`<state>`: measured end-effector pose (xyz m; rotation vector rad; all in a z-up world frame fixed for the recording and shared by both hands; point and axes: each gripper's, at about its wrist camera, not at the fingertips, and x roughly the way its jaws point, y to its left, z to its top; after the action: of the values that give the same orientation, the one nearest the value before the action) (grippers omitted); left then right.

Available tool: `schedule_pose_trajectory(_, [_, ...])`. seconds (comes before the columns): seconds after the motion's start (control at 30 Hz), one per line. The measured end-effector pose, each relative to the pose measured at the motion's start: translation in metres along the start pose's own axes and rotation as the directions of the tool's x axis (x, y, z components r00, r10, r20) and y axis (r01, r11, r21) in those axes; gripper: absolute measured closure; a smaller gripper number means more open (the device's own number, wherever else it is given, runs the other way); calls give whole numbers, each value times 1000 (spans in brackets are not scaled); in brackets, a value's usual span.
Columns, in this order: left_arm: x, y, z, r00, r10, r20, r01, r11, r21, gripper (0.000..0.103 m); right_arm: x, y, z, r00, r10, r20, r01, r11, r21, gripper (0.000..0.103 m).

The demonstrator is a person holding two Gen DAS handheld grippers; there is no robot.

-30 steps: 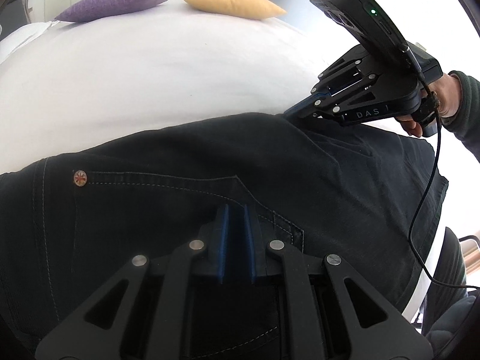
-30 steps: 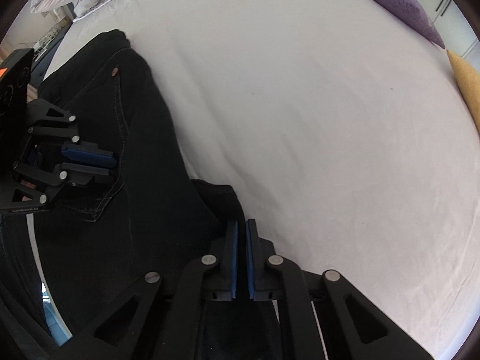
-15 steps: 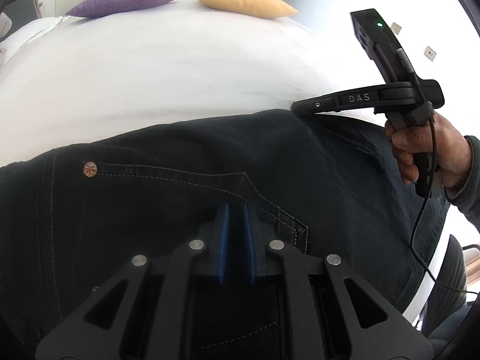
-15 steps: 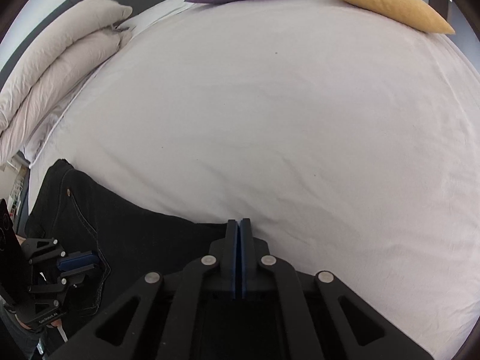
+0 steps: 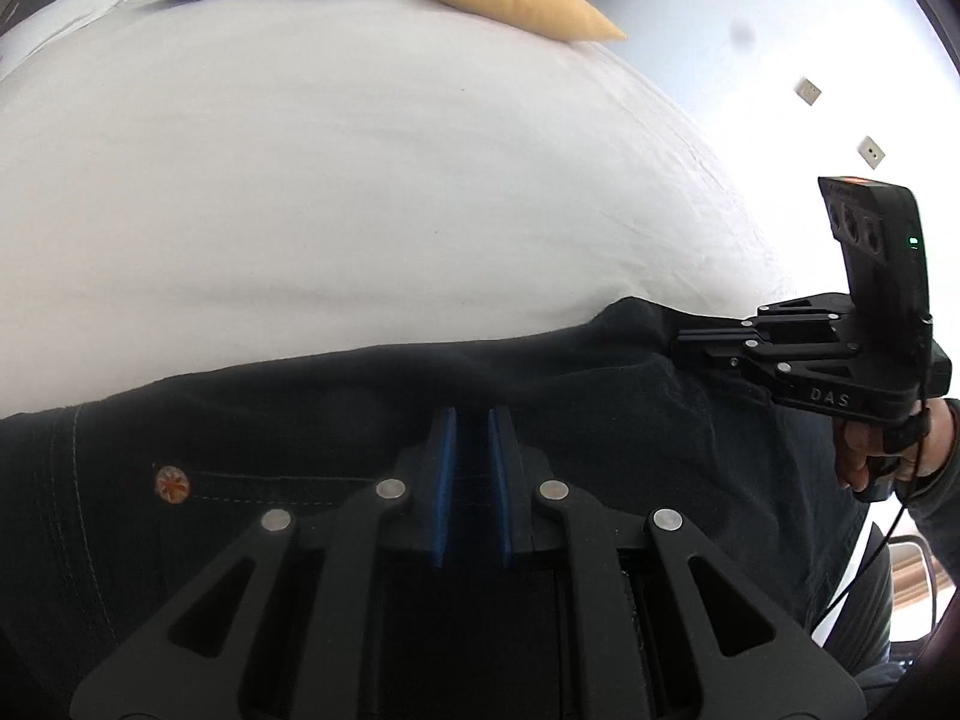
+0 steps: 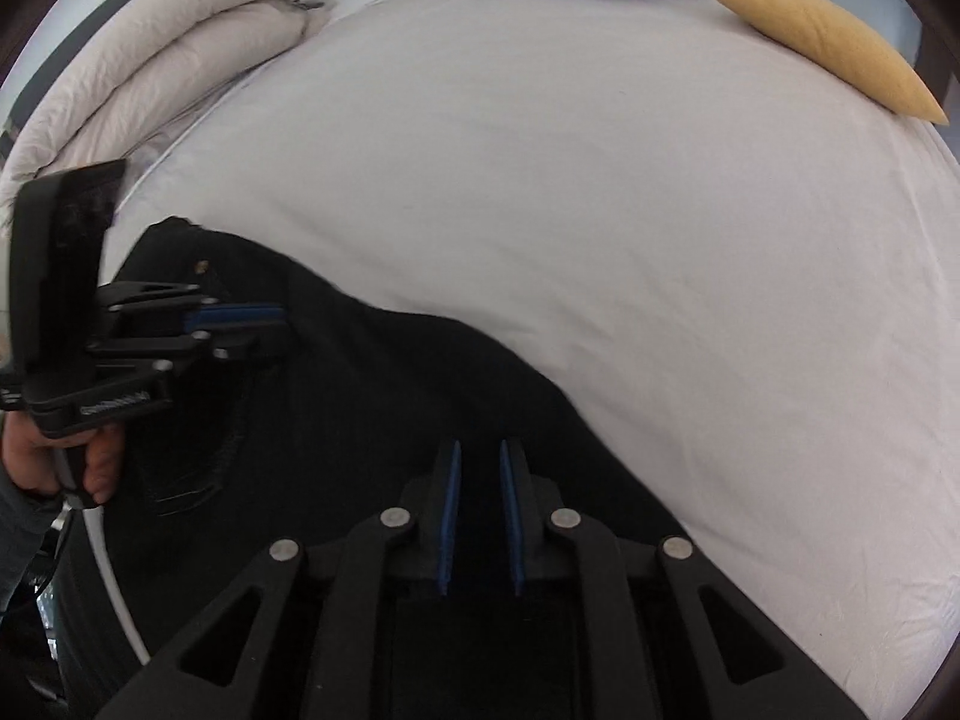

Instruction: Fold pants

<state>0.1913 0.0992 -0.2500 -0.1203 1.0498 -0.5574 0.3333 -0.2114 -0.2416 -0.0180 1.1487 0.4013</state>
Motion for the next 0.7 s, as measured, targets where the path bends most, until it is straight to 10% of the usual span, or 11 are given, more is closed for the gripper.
schedule_pose_trajectory(0.3, [-6, -34, -13, 989, 142, 38, -145, 985, 92, 92, -32, -42, -7, 987, -141, 81, 127, 979, 158, 103])
schedule_pose_trajectory(0.5, [-12, -59, -14, 985, 164, 60, -169, 982, 85, 92, -34, 1, -3, 981, 166, 97, -172, 983, 62, 91])
schedule_pose_trajectory(0.6, [-2, -56, -22, 989, 142, 48, -145, 987, 62, 92, -5, 18, 0, 994, 109, 30, -109, 994, -3, 76])
schedule_pose_trajectory(0.7, [0, -49, -23, 994, 94, 46, -95, 995, 10, 92, -9, -21, -9, 988, 143, 61, -147, 986, 76, 83])
